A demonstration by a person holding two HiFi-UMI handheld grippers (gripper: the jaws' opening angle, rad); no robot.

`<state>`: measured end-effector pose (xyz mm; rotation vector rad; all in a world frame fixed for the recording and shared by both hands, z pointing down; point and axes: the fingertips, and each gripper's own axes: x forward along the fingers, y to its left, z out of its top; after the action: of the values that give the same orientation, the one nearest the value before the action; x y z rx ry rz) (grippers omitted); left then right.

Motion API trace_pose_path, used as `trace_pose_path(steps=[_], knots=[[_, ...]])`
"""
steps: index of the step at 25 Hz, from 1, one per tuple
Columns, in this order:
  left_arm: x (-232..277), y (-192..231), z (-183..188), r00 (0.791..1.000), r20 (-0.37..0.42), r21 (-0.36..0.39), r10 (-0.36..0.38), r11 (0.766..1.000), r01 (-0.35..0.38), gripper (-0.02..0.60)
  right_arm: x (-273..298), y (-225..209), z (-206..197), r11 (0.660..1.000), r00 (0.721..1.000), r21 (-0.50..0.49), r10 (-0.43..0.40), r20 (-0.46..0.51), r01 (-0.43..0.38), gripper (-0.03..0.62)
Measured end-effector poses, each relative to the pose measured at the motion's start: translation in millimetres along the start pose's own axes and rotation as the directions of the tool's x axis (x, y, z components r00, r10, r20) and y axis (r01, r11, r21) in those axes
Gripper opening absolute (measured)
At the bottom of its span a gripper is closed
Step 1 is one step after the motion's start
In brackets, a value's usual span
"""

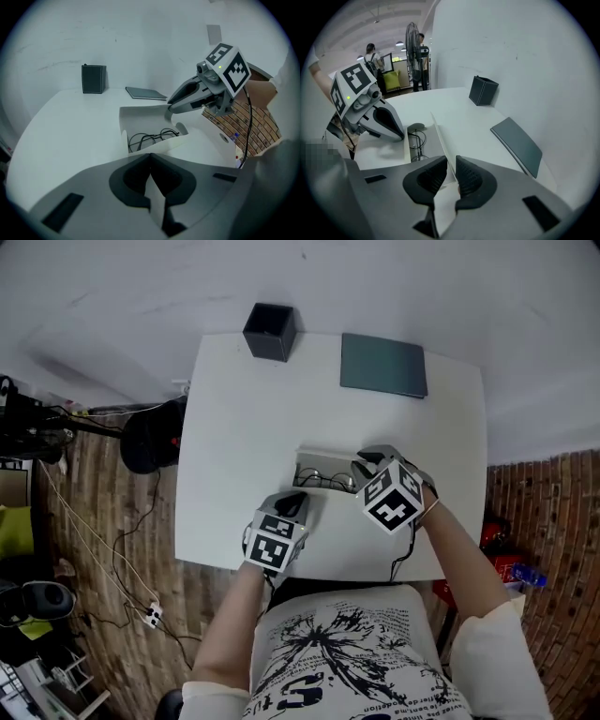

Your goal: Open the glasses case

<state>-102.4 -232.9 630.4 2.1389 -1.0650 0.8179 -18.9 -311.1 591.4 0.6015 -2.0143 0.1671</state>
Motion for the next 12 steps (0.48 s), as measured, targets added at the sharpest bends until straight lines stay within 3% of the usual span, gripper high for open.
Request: trace_pose_path(steps=[12], knots=[[0.4, 1.9, 1.0, 1.0, -0.011, -0.027, -0.015, 1.0, 0.014, 0.014, 22.3, -28.4, 4.3, 0.999, 0.999, 0.004, -0.033, -0.002, 0.033, 0.11]])
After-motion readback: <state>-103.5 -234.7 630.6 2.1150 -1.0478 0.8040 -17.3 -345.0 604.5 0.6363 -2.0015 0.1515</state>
